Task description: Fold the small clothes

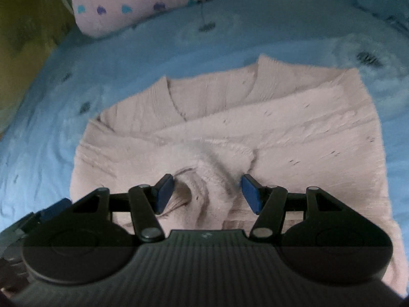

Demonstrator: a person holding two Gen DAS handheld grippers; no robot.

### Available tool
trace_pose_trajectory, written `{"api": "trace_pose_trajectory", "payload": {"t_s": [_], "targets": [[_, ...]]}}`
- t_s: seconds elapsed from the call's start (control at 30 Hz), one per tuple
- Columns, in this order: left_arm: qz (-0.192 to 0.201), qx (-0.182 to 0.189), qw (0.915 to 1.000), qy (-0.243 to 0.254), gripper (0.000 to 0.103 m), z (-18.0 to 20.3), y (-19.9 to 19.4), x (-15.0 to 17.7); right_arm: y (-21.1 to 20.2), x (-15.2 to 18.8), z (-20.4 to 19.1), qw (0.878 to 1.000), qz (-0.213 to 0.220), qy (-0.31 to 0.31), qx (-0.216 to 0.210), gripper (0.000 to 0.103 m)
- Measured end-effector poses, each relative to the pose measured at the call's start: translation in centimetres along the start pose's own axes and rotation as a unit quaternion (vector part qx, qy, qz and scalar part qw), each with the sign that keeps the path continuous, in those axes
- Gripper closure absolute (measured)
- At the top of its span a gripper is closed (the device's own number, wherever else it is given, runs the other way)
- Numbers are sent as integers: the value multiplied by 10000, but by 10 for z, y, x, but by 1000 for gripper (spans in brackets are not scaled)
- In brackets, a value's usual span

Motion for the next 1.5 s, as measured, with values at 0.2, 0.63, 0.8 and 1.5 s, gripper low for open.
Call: {"api": "trace_pose_trajectory", "payload": {"t_s": [0.2, 0.63, 0.8, 1.5], "targets": [[99, -13, 9997, -231, 26, -7, -2, -4, -3, 0, -15, 9972, 385, -648, -3, 77], [-198, -231, 9992, -265, 26, -13, 18, 2, -14, 21, 28, 9812, 1033, -1543, 530, 61], [-101, -256, 9992, -304, 26, -9, 12, -1, -34, 25, 41, 9807, 1087, -1499, 620, 50], [-103, -233, 9996, 141, 24, -5, 25, -4, -1, 35, -45, 9603, 1077, -2550, 334, 85]]}}
Point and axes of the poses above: each gripper's, at about its wrist camera, not at the fingertips, and y roughly the way its jaws point, z to its right, x to its underside, the point moved 5 cm from there along y, roughly the way its jaws point, and after that the axes turned 6 degrees about x, right-handed, at the moved point
